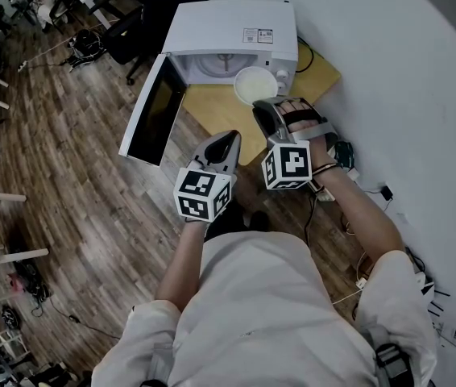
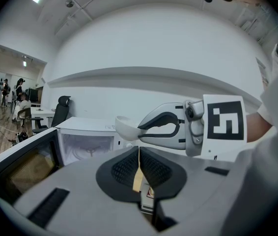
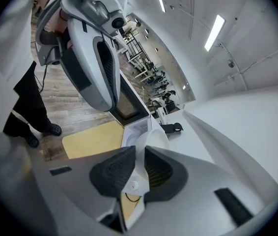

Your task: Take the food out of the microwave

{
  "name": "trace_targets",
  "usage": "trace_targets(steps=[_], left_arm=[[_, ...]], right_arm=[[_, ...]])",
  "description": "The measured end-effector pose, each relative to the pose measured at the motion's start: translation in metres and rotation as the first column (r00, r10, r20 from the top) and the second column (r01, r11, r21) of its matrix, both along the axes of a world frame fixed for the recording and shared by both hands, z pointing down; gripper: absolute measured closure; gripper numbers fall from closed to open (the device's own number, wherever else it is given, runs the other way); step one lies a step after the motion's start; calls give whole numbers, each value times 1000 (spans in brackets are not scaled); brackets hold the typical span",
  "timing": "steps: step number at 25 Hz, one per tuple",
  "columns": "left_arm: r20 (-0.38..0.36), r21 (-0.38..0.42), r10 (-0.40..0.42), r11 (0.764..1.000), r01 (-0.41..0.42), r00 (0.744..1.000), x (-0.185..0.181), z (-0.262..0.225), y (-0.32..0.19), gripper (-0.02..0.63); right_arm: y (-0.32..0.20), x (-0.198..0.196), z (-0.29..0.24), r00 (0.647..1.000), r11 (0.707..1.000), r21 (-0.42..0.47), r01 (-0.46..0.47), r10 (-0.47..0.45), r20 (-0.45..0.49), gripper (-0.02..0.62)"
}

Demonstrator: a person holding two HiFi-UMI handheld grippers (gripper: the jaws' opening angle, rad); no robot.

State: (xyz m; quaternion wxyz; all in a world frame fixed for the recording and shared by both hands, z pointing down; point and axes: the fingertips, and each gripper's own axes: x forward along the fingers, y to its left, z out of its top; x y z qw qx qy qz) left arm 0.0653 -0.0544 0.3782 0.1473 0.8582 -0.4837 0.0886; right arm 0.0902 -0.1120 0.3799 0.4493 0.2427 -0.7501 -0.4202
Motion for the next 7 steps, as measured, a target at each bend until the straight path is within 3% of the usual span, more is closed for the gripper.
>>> trace_targets(steps=[7], left_arm=[[3, 0, -3, 1000, 3, 1000, -2, 1, -2, 594]], right_arm=[[-2, -1, 0, 1000, 1000, 3, 1, -1, 1, 537]])
